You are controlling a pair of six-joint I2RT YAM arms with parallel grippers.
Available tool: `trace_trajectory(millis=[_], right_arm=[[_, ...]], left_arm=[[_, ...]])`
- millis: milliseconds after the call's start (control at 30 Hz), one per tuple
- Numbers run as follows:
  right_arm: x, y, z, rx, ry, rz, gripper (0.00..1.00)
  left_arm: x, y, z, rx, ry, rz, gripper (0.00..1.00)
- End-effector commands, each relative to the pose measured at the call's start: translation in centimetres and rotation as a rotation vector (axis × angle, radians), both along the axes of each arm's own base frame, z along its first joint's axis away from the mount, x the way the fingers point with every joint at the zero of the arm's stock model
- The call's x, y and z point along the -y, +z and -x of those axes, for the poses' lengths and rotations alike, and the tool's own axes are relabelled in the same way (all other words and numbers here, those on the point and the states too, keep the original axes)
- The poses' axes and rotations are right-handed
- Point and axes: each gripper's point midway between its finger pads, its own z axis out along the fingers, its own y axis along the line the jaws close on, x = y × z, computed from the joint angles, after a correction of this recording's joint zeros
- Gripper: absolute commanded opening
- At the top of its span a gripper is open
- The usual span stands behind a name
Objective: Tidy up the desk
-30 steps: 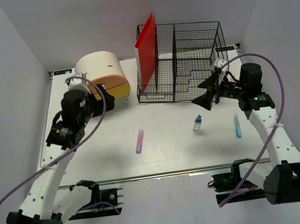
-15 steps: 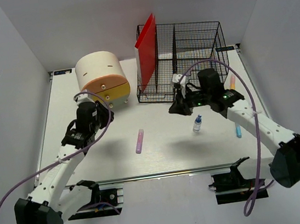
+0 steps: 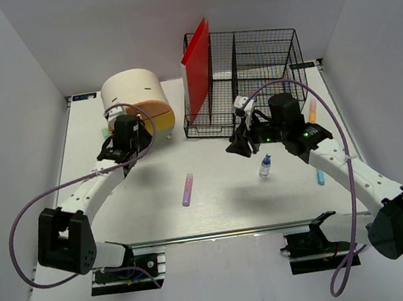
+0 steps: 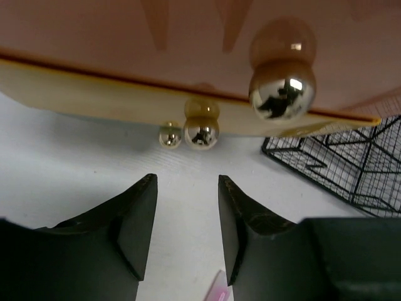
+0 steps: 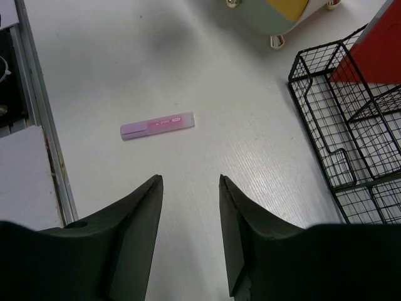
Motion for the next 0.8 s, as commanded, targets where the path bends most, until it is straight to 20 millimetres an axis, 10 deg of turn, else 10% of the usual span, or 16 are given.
trace_trajectory(millis=[0,767], right_arm=[[0.0,0.4,-0.1,0.023,-0.005,-0.017,0.47],[1.0,0.5,-0.6,0.025,-0.025,-0.026,0.48]], left_arm=[[-0.6,3.0,-2.3,0.105,0.037,-0.01,0.53],[-1.2,1.0,-4.6,0.108,0.101,-0.051,0.44]])
